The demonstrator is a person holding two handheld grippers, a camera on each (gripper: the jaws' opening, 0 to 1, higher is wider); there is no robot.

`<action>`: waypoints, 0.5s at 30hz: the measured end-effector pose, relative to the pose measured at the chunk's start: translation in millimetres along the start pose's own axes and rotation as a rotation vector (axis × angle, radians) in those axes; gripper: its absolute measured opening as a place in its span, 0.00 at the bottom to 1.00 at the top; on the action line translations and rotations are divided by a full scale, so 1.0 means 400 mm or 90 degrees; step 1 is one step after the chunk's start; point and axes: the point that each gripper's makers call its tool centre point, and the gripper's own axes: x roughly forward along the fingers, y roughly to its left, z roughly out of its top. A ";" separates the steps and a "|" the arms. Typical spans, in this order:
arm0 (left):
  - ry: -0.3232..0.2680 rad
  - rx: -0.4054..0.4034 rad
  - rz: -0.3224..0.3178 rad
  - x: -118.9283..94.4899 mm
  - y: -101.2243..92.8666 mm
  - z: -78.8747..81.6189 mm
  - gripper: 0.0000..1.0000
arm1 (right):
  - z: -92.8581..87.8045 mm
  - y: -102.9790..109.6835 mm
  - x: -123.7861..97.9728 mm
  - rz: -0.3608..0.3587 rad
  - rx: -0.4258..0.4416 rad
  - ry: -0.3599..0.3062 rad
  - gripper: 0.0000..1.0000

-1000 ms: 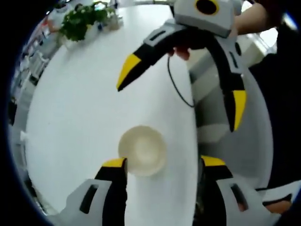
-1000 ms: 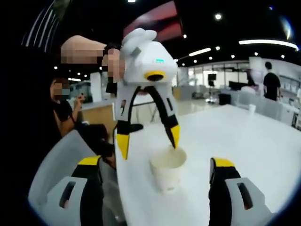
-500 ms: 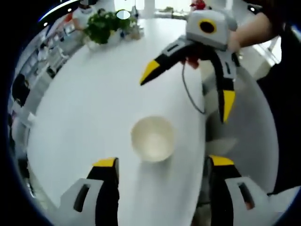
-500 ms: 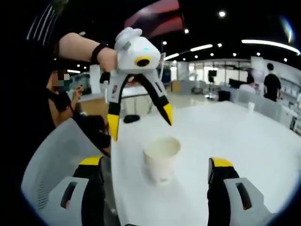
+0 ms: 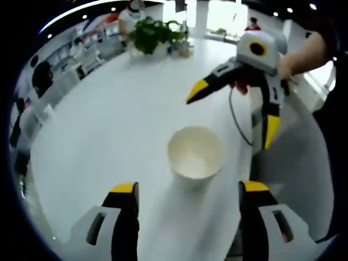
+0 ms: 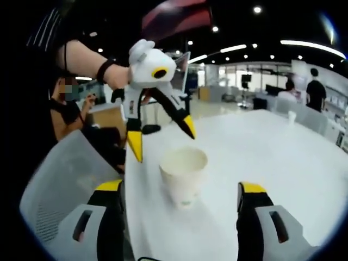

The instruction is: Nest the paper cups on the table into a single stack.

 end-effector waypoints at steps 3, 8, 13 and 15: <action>-0.043 -0.029 -0.008 0.014 -0.001 -0.002 0.73 | -0.013 -0.008 0.021 0.007 0.003 0.010 0.81; -0.064 -0.048 -0.019 0.037 -0.004 -0.020 0.69 | -0.029 -0.019 0.050 0.019 -0.003 0.026 0.77; -0.099 -0.034 -0.028 0.050 -0.005 -0.018 0.66 | -0.061 -0.020 0.071 0.037 -0.003 0.047 0.74; -0.106 -0.016 -0.029 0.054 -0.003 -0.020 0.62 | -0.063 -0.017 0.082 0.046 -0.014 0.047 0.71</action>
